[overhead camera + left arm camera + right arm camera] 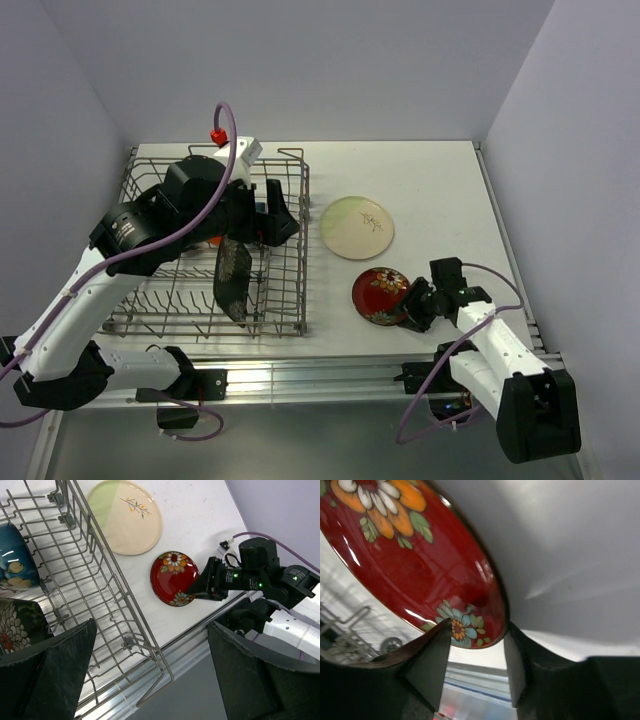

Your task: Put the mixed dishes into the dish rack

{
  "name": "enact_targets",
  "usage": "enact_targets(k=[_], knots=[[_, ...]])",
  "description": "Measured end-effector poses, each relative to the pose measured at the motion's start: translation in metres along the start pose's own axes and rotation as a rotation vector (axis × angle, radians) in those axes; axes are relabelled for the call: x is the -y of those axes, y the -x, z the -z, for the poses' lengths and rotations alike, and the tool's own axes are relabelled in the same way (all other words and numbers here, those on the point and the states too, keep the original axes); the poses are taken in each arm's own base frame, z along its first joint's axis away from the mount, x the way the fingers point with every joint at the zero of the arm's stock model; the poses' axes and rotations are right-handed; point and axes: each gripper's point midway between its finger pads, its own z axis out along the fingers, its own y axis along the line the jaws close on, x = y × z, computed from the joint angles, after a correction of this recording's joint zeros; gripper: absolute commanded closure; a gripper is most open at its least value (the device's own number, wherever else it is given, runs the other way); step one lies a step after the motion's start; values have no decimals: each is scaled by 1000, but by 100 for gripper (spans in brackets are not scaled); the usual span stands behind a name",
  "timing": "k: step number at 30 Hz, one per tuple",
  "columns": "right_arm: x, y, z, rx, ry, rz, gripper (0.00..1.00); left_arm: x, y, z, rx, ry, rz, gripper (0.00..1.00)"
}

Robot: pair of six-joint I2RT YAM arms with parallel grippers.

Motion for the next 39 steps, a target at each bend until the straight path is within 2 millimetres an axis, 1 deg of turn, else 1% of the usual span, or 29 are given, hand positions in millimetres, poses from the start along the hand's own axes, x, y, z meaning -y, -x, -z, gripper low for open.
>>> enact_targets(k=[1, 2, 4, 5, 6, 9, 12, 15, 18, 20, 22, 26, 28, 31, 33, 39], knots=[[-2, 1, -1, 2, 11, -4, 52, 0, 0, 0, -1, -2, -1, 1], [-5, 4, -3, 10, 29, -12, 61, 1, 0, 0, -2, -4, -5, 1], [-8, 8, -6, 25, 46, -24, 75, 1, 0, 0, -3, -7, -14, 1], [-9, 9, -8, 26, 53, -40, 97, 1, -1, -1, -4, -8, -16, 1], [-11, 10, -9, 31, 62, -44, 100, 1, -1, -1, -5, -9, -18, 1], [-26, 18, -6, 53, 128, -56, 100, 1, -1, -3, -4, -11, -20, 1], [-31, 22, -1, 80, 149, -33, 100, 3, -1, -7, -8, -18, -17, 1], [-37, 27, 10, 118, 158, 3, 100, 6, 1, -16, -16, -34, -9, 1], [-47, 39, 31, 180, 150, 54, 100, 8, 1, -28, -46, -55, 10, 1], [-59, 46, 49, 212, 154, 93, 100, 11, 1, -38, -79, -85, 34, 1], [-74, 52, 69, 241, 181, 132, 100, 15, 4, -50, -110, -129, 71, 1], [-114, 61, 119, 304, 276, 218, 100, 16, 9, -69, -162, -200, 157, 3], [-131, 59, 141, 315, 333, 250, 100, 17, 13, -75, -183, -240, 201, 4], [-150, 50, 165, 294, 410, 286, 100, 22, 18, -79, -204, -308, 247, 6], [-159, 42, 177, 266, 457, 306, 100, 26, 20, -80, -218, -357, 268, 6], [-184, 19, 209, 179, 590, 366, 100, 37, 12, -84, -289, -451, 298, 8]])
